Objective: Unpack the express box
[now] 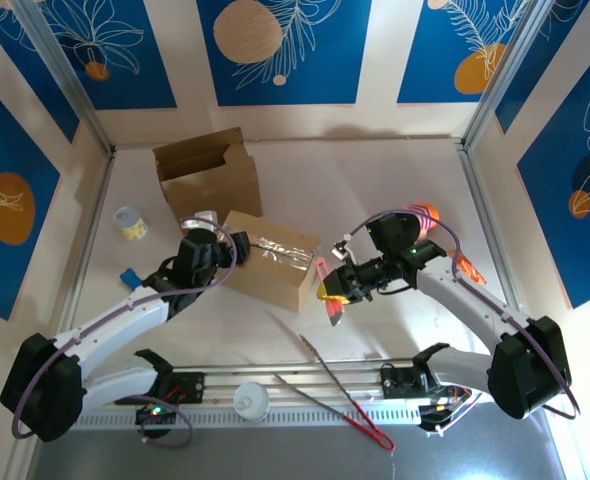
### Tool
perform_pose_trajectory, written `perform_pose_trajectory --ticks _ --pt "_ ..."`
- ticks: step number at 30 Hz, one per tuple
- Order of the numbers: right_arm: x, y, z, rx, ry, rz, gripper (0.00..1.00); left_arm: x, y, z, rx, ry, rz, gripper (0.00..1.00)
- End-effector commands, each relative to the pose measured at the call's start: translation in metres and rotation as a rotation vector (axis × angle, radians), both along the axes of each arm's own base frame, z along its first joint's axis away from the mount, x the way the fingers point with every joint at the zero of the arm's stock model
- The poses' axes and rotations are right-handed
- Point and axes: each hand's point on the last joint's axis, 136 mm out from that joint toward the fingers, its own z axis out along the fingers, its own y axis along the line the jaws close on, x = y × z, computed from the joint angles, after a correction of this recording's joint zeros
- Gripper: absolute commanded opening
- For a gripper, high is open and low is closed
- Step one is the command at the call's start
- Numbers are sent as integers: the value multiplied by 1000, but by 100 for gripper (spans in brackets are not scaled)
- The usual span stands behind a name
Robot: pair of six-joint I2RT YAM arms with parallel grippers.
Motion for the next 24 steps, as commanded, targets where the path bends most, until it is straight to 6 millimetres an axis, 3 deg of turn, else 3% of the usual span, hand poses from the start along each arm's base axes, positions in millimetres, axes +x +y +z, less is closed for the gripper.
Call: perform_pose_trajectory --ticks 1,24 --pt "-3 -2 -4 -28 10 -28 0 -22 23 -42 146 139 28 89" --pt "-12 4 -6 -36 2 -30 0 -21 22 -43 144 138 29 89"
